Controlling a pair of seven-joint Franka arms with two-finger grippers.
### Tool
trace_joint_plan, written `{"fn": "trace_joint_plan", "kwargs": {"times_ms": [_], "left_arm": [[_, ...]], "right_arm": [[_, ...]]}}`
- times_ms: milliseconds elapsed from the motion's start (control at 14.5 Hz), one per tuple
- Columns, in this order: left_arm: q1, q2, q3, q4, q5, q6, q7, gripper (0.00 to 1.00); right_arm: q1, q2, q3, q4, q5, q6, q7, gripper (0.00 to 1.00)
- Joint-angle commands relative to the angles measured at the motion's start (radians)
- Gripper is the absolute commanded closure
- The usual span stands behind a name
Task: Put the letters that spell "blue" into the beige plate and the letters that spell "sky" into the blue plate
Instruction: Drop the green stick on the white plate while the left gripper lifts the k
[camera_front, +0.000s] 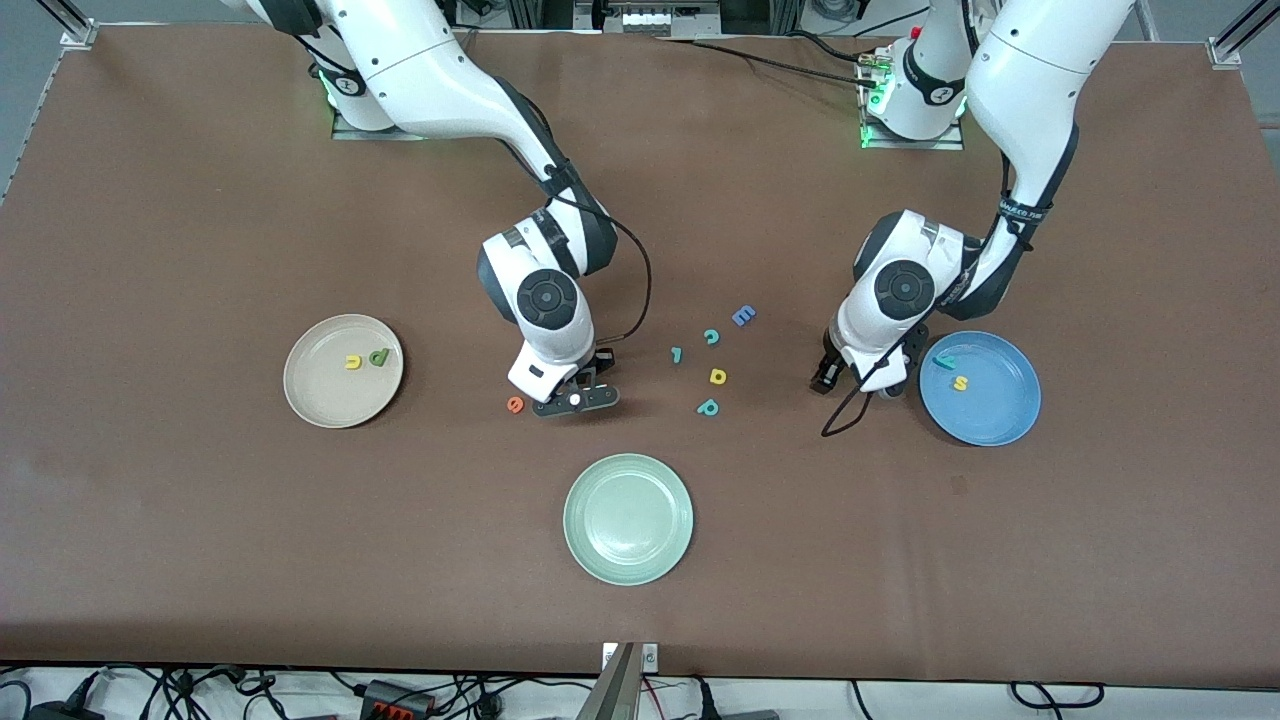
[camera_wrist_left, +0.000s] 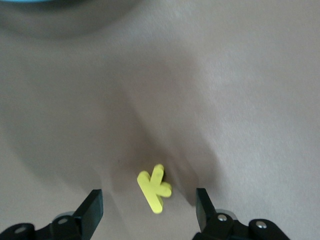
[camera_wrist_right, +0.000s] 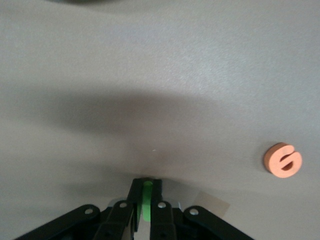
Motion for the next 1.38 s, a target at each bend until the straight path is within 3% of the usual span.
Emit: {"fn": "trace_joint_plan", "kwargs": {"times_ms": [0,207,621,1034,1310], "left_arm": [[0.003,-0.012,0.004,-0.025,-0.002,0.025,-0.03,0.23],[0.0,-0.009,0.004,-0.024,-0.002,0.028,-0.032,0.34],[-0.004,0.004,0.006,-0.019,0.0,0.028,-0.026,0.63],[-0.01,-0.001,0.006,-0.018,0.091,-0.011,-0.024,0.84],[-0.008,-0.004,0.004,-0.004,0.101,-0.022,-0.024,0.89]], "right_arm": [[-0.006,-0.003,-0.008,0.022,0.004,-0.004,0.012,1.0],[-0.059,-0.051,-0.014,0.016,0.01,-0.015,0.015,1.0],[-0.289,-0.148,-0.013,-0.006,0.008,-0.277,-0.062,1.0],[-0.493,-0.269,-0.013,-0.202,0.005,-0.319,-0.233,1.0],[-0.546,-0.293,-0.014,-0.311,0.001,-0.3,-0.327,1.0]]}}
